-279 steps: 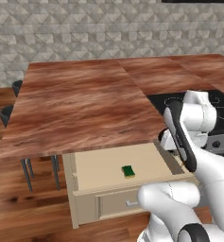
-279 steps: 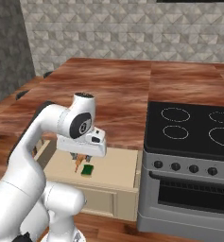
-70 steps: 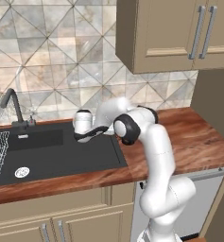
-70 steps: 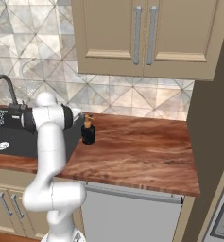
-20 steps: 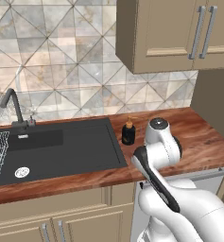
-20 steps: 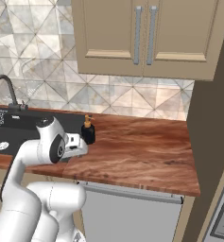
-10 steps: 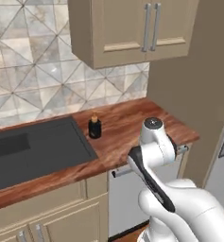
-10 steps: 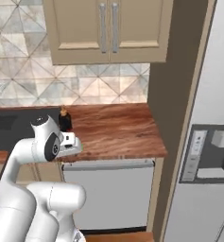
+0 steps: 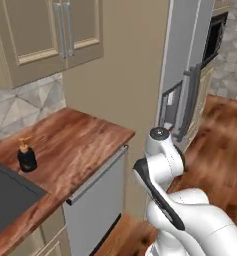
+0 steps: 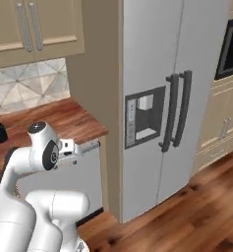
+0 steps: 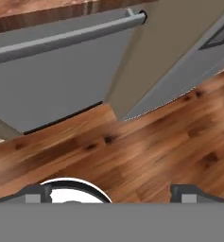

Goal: Restock the sink supplies by placing the sponge and soap dispenser on the counter and next to the sink. Make sure the soap dispenser is upright.

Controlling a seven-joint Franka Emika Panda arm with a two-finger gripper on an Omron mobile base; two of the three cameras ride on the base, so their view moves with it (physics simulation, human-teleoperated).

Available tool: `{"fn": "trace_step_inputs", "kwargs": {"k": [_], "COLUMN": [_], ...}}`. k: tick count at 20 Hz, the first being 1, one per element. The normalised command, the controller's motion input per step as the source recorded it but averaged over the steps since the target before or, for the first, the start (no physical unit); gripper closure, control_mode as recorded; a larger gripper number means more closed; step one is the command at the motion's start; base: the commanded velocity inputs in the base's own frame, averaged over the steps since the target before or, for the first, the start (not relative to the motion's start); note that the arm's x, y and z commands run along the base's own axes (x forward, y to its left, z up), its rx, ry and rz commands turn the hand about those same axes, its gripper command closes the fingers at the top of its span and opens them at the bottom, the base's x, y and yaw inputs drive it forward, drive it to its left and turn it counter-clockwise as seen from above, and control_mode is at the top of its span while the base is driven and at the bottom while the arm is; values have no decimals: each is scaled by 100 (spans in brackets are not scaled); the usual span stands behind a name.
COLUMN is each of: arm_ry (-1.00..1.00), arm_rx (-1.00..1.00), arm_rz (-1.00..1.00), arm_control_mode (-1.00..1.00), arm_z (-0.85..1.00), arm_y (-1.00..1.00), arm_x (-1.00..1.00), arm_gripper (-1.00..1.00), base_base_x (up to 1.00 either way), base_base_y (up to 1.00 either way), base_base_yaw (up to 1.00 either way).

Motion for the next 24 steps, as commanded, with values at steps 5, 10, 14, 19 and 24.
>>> {"fn": "trace_step_inputs", "kwargs": {"k": [5,10,14,19,24], "arm_ry": [0,0,0,0,0], "arm_rx": [0,0,0,0,0], "arm_rz": [0,0,0,0,0], "arm_control_mode": [100,100,100,100,100], "arm_z": [0,0,0,0,0], "arm_y": [0,0,0,0,0], "arm_x": [0,0,0,0,0], "arm_gripper": [-100,-100,-100,-100,-100], "base_base_x": [-6,8,36,85,100], "base_base_y": [21,4,1,-8,-32], "base_base_yaw": [-87,-81,-75,-60,-43]}}
